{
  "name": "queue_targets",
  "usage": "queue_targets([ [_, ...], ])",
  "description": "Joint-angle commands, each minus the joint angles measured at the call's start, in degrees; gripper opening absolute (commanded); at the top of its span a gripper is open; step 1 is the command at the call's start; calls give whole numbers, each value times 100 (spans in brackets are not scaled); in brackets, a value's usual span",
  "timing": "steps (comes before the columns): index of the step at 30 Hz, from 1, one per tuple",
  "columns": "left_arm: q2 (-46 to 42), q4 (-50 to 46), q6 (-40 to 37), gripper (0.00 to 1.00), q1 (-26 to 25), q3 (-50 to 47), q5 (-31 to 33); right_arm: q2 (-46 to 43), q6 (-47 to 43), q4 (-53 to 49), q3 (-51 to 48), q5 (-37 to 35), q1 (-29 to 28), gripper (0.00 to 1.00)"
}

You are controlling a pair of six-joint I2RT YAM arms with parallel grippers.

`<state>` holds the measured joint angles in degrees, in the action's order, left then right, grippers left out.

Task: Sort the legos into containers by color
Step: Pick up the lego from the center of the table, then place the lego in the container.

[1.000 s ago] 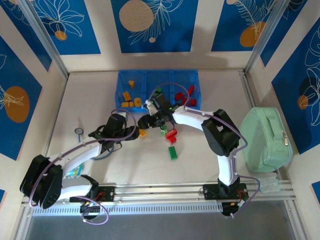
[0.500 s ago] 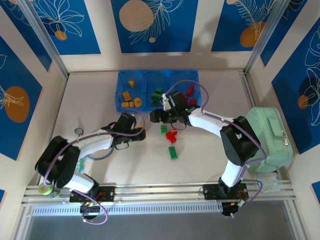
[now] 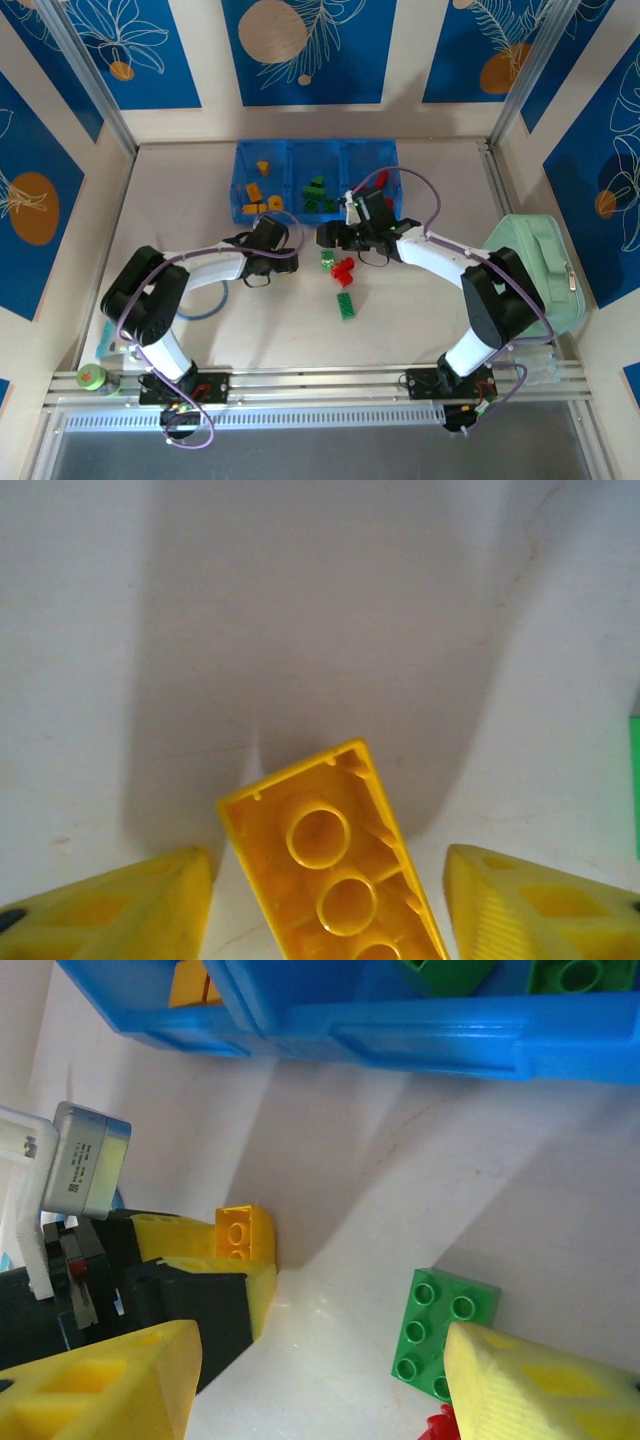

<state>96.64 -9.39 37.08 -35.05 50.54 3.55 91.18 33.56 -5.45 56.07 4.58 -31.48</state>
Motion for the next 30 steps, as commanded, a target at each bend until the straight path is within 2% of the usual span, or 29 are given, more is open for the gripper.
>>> queue_targets([
  [1, 210, -258, -93, 53, -79, 253, 157, -187, 103, 141, -204, 23, 79, 66],
  [6, 270, -528, -201, 39, -105, 419, 375, -304, 151, 229, -402, 39, 157, 66],
  [11, 83, -743, -319, 33, -100, 490, 566, -463, 168, 255, -591, 18, 239, 66],
  [16, -261, -984, -494, 32, 13, 729, 734, -690, 186, 229, -841, -17, 283, 66],
  [22, -508, -1121, -727, 32, 710, 1241, 454, -1073, 201, 103, -1241, -156, 323, 66],
  [30, 198, -1526, -1103, 32, 1266, 2595, 305, -1627, 313, 15, -1802, -299, 382, 66],
])
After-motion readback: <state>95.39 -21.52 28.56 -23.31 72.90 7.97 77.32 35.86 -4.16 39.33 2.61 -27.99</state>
